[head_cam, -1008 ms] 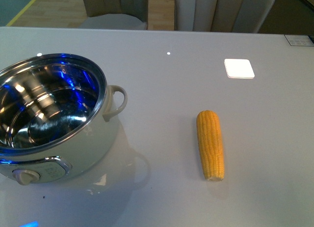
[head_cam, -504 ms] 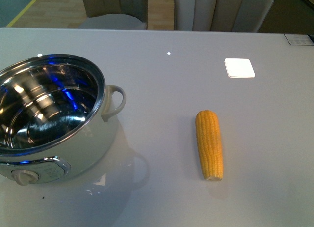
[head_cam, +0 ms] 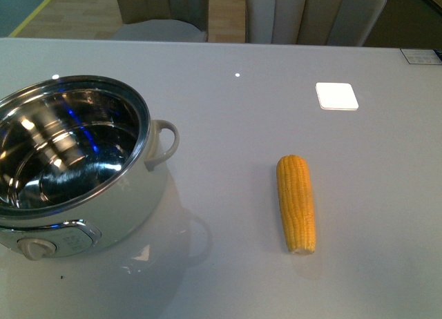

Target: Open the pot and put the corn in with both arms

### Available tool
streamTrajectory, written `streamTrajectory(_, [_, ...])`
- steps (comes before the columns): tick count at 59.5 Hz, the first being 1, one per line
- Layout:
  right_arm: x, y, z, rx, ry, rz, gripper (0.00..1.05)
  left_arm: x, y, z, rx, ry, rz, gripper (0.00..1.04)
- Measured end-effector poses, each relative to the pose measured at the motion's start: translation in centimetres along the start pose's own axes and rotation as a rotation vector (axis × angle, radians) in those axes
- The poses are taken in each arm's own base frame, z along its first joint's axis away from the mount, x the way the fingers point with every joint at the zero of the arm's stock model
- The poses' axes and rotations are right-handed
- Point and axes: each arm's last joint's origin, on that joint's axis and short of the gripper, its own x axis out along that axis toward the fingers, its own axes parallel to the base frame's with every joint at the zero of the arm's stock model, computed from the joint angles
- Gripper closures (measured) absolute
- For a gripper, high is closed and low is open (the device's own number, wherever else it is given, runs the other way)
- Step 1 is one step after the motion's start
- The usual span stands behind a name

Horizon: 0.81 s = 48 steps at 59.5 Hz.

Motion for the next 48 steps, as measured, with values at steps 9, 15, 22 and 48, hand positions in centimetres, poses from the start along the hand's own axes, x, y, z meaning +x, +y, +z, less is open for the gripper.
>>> streamTrajectory(9, [0.0, 0.0, 0.0, 0.0, 0.0, 0.0, 0.09, -3.0, -0.9, -0.6, -0.017, 0.018, -0.013, 0.07])
streamTrajectory(15, [0.0, 0.0, 0.0, 0.0, 0.0, 0.0, 0.09, -4.9, -1.4, -1.2, -0.032, 0.04, -0.033, 0.07])
streamTrajectory(22, [0.0, 0.0, 0.0, 0.0, 0.0, 0.0, 0.09, -6.9, -2.2, -2.2, -0.032, 0.065, -0.072, 0.07])
streamTrajectory(48, [0.0, 0.0, 0.0, 0.0, 0.0, 0.0, 0.09, -9.2, -4.2, -6.8, -0.024, 0.204, -0.117, 0.07])
